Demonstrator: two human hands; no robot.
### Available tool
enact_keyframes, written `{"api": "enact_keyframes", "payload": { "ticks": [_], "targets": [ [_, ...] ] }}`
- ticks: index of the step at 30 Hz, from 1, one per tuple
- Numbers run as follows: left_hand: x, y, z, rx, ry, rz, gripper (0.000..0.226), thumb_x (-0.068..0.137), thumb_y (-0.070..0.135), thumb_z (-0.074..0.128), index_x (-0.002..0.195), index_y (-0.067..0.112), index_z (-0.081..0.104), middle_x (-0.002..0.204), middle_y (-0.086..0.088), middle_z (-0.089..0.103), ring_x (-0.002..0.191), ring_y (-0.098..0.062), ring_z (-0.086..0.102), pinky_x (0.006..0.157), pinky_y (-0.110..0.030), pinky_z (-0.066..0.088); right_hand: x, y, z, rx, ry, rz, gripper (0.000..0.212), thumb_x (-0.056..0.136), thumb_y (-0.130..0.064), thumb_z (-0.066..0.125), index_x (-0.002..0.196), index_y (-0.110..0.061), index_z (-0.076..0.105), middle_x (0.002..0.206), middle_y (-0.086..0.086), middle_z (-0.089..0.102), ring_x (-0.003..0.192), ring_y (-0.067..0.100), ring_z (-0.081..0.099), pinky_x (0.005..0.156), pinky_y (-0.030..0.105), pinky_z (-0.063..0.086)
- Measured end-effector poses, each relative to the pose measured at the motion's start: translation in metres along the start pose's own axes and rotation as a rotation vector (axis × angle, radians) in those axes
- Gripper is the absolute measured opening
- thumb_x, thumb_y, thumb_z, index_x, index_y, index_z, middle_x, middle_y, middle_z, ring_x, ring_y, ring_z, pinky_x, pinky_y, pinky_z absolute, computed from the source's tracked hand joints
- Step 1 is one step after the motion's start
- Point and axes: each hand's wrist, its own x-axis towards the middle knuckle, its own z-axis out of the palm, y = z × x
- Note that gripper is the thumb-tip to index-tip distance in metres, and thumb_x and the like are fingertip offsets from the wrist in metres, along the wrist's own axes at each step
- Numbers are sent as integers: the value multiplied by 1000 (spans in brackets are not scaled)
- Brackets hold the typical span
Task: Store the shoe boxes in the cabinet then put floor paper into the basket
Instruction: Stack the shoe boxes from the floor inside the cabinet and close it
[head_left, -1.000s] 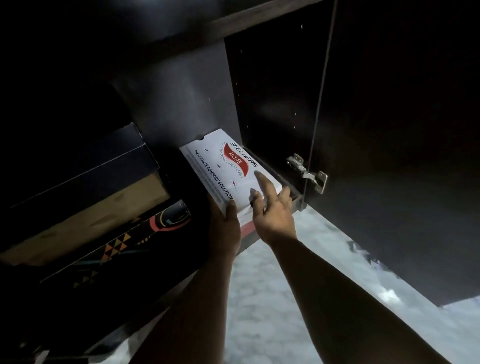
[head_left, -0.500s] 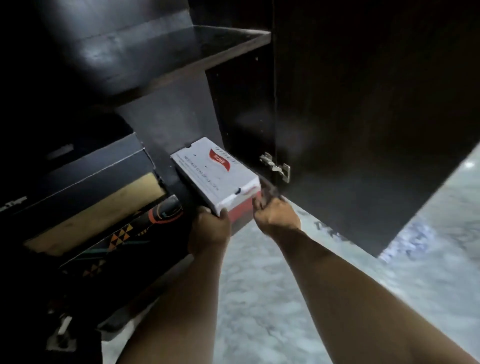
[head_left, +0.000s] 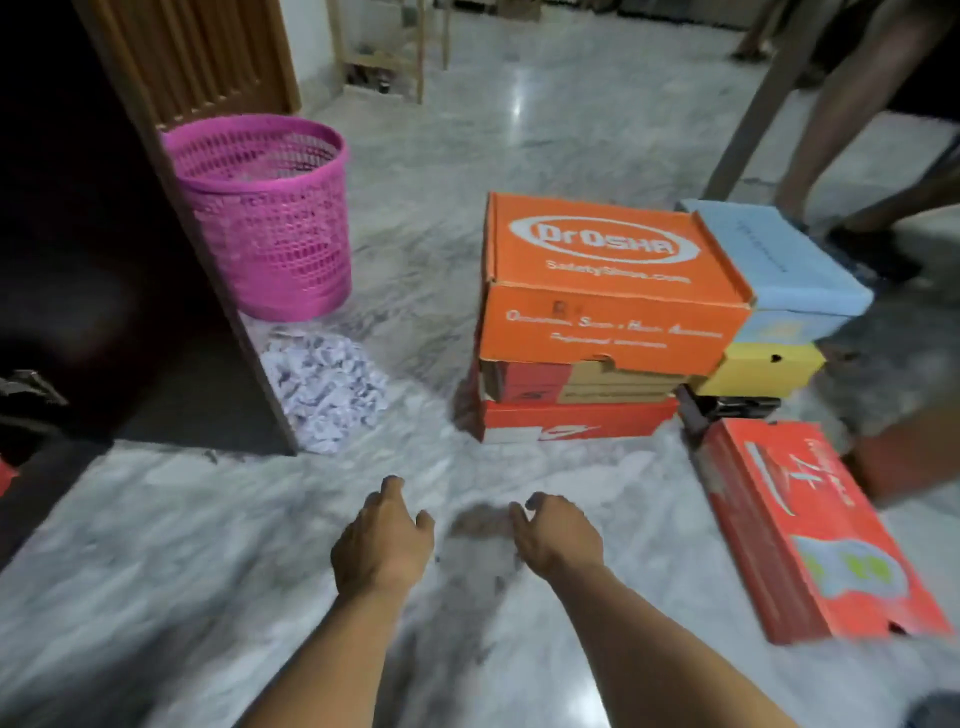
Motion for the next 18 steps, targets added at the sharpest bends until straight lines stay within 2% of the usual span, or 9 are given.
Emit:
{"api": "enact_keyframes", "payload": {
  "ticks": [2, 5, 8, 10, 11, 13, 16, 17, 18],
  "targets": [
    [-11, 56, 24, -6, -80, 102, 50, 95, 46, 50, 142, 30, 40, 133, 1, 59, 117, -30, 61, 90, -40, 53, -1, 51, -32, 78, 130, 89, 50, 100, -56, 40, 128, -22, 65, 126, 6, 67, 120, 30, 61, 91, 38, 52],
    [-32, 133, 57, 6, -152, 258, 50, 95, 45, 51, 141, 30, 41, 137, 1, 56, 122, -30, 59, 92, -40, 50, -3, 119, -74, 127, 331, 196, 46, 99, -53, 44, 122, -23, 69, 124, 9, 70, 116, 33, 63, 88, 39, 53],
    [-49, 193, 95, -12, -250, 367, 51, 92, 45, 52, 140, 29, 43, 136, 0, 56, 123, -30, 58, 95, -42, 52, -6, 181, -109, 132, 474, 306, 39, 98, -47, 47, 119, -23, 70, 133, 12, 61, 123, 38, 54, 95, 44, 51],
    [-59, 224, 123, -16, -322, 411, 52, 91, 44, 53, 139, 28, 43, 136, -2, 56, 125, -30, 55, 98, -45, 51, -6, 225, -127, 128, 511, 404, 42, 99, -48, 48, 130, -25, 63, 139, 12, 54, 129, 38, 46, 101, 51, 46],
    [-63, 238, 137, -10, -348, 428, 53, 91, 44, 53, 140, 28, 43, 136, -3, 54, 126, -30, 53, 99, -45, 50, -5, 246, -135, 125, 505, 464, 49, 98, -53, 50, 136, -25, 57, 143, 12, 50, 133, 38, 42, 104, 54, 43],
    [-70, 261, 159, 0, -387, 451, 55, 92, 44, 54, 143, 27, 41, 139, -3, 52, 128, -30, 52, 100, -43, 50, -1, 284, -151, 149, 463, 611, 76, 87, -70, 58, 147, -24, 43, 149, 13, 43, 138, 39, 37, 107, 58, 38],
    [-80, 286, 188, -2, -466, 434, 59, 92, 48, 54, 145, 27, 40, 142, -3, 51, 130, -30, 52, 100, -42, 48, 8, 330, -159, 229, 252, 798, 136, 52, -91, 71, 157, -23, 17, 154, 15, 37, 142, 41, 36, 111, 61, 34],
    [-81, 292, 197, -35, -507, 416, 59, 89, 51, 54, 142, 28, 42, 140, -3, 54, 129, -30, 53, 100, -41, 48, 10, 336, -155, 245, 172, 823, 150, 43, -93, 72, 159, -20, 12, 154, 16, 36, 141, 41, 37, 113, 59, 35],
    [-84, 298, 203, -97, -556, 384, 58, 86, 53, 56, 138, 28, 46, 136, -3, 58, 126, -29, 56, 99, -40, 50, 13, 342, -148, 253, 122, 823, 153, 39, -94, 74, 157, -17, 14, 151, 18, 36, 139, 42, 40, 113, 57, 38]
  ]
}}
